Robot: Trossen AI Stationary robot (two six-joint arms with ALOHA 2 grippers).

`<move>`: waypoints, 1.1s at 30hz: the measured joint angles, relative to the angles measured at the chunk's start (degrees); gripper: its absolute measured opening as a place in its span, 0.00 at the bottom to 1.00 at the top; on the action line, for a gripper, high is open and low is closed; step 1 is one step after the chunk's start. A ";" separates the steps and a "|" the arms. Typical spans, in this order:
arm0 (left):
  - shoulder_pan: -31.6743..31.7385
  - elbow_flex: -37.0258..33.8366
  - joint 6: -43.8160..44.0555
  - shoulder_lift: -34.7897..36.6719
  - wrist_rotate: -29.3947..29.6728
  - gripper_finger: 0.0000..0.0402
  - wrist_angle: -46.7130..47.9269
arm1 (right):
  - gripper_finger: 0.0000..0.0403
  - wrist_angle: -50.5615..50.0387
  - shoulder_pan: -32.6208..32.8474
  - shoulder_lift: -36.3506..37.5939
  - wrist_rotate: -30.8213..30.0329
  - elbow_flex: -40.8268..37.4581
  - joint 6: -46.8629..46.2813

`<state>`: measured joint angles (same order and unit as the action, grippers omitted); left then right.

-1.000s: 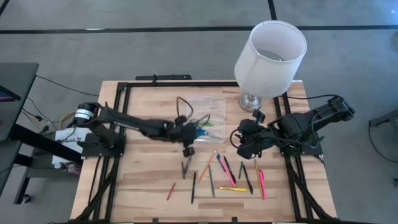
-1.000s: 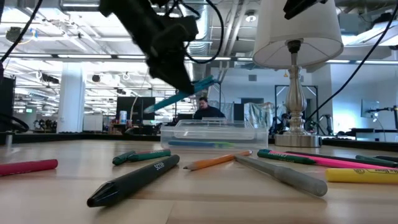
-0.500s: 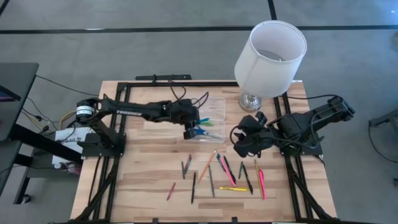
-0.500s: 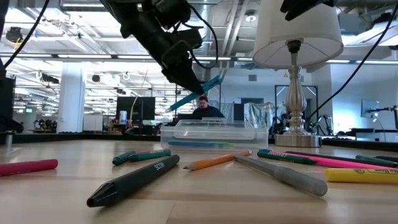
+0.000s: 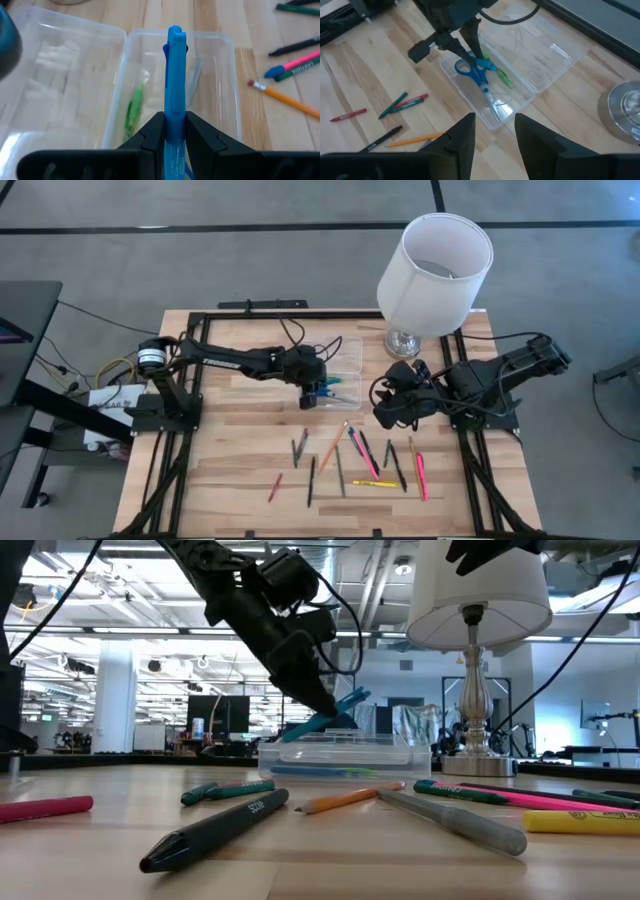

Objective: Pick & place school supplies into a supply box
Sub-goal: Put the blue ballpen into the transparent supply box, then put the pink pen into the transparent supply box

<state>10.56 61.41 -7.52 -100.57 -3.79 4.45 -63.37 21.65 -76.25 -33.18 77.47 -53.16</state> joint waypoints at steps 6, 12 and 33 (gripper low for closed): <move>0.52 0.02 0.64 0.00 2.03 0.16 -0.23 | 0.33 -0.70 0.09 0.00 0.94 0.00 -2.98; 1.04 0.01 1.93 0.00 0.65 0.32 0.65 | 0.33 -1.14 0.65 0.00 3.45 0.00 -5.42; 0.37 0.02 1.98 11.52 -6.44 0.43 7.13 | 0.33 -14.74 19.39 -18.08 28.01 -0.07 -61.09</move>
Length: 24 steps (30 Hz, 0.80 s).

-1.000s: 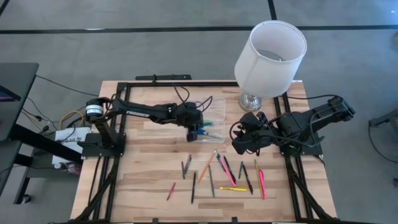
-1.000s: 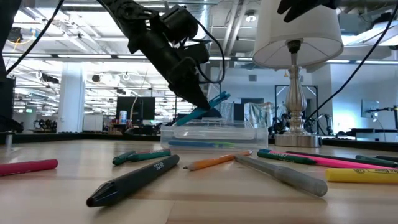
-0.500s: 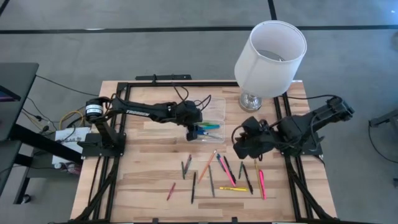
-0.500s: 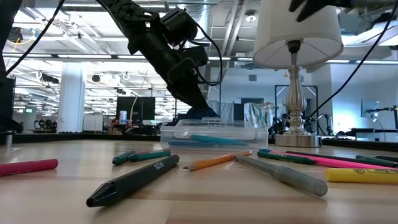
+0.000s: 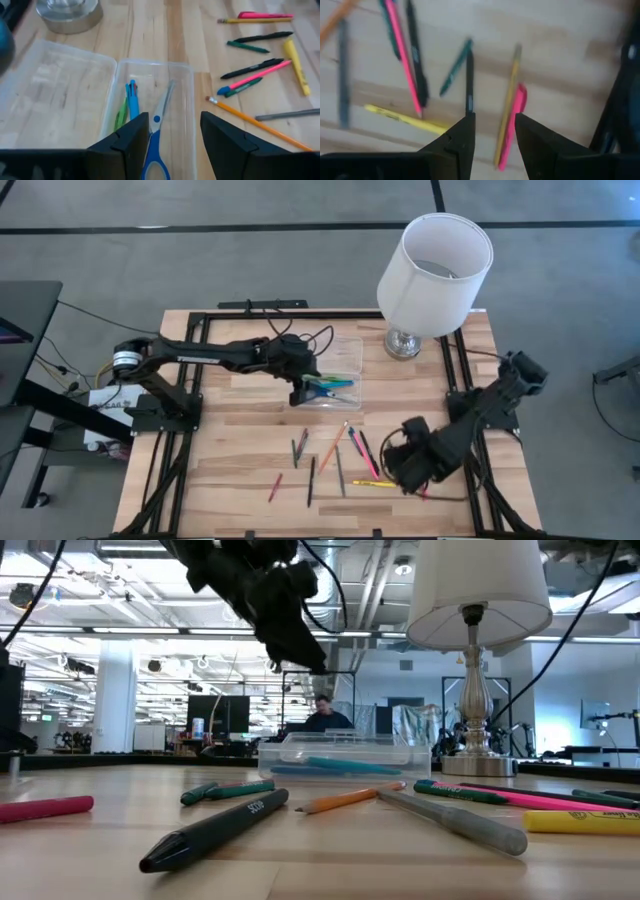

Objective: Pick & place school supplies into a supply box
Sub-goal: Put the pink pen into the transparent supply box

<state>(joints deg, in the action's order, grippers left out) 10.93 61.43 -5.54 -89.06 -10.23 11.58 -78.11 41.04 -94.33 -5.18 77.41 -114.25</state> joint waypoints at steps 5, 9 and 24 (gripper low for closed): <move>0.01 0.02 -1.27 2.29 0.01 0.43 0.26 | 0.33 4.63 2.99 -3.90 3.73 0.00 -5.67; 0.01 0.02 -1.72 2.95 0.06 0.43 0.71 | 0.33 6.79 5.28 -6.92 6.45 0.02 -9.12; 0.01 0.02 -1.82 2.93 0.49 0.43 1.08 | 0.33 8.86 8.47 -14.71 14.28 -2.80 -11.83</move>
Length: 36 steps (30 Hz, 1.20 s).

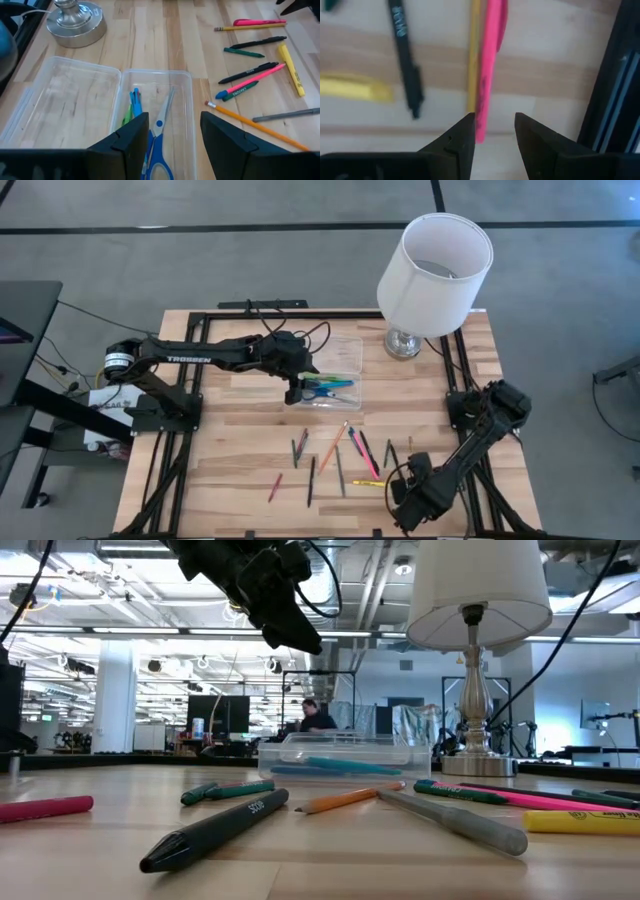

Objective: Pick & place school supplies into a supply box
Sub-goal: Put the pink pen into the transparent supply box

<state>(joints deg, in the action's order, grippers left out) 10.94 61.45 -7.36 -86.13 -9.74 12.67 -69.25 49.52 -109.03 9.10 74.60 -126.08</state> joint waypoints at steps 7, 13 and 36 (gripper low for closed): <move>0.00 0.00 2.02 -0.02 0.09 0.43 -0.13 | 0.33 6.90 -0.51 2.55 -2.26 -7.64 -0.09; 0.00 -0.02 3.43 -0.04 1.10 0.43 -0.13 | 0.33 13.86 -0.48 4.80 -3.15 -13.50 0.00; -0.02 -0.02 3.92 -0.09 2.93 0.43 -0.09 | 0.19 28.86 -0.59 12.91 -13.61 -24.28 3.17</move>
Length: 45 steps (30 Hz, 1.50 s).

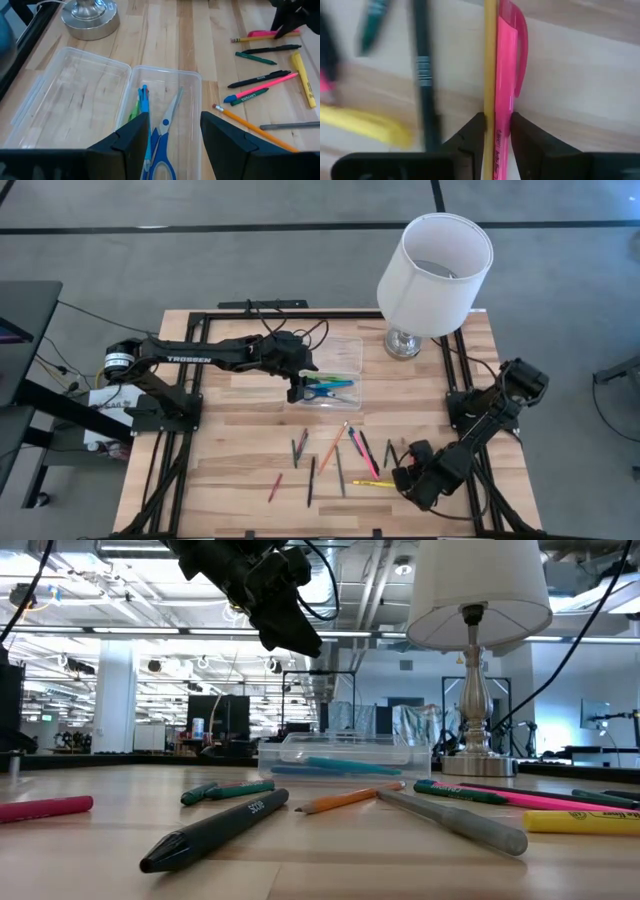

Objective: Pick & place school supplies into a supply box
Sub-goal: Put the pink pen into the transparent supply box

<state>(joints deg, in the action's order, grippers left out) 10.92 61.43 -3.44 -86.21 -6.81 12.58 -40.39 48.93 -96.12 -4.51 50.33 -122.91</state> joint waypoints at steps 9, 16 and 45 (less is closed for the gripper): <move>0.07 0.00 -0.09 0.00 1.09 0.43 -0.13 | 0.19 8.86 -0.22 2.06 -8.07 -2.62 1.90; 0.07 0.00 -0.07 0.00 1.18 0.43 -0.20 | 0.19 8.28 -1.00 2.06 -8.24 -2.73 1.93; 0.07 0.00 0.22 0.00 1.20 0.43 -0.04 | 0.34 3.37 -1.63 2.10 -7.47 -2.89 2.29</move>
<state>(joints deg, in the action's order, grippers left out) 10.98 61.43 -3.22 -86.21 -5.61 12.53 -37.02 47.30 -94.02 -11.97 47.44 -120.61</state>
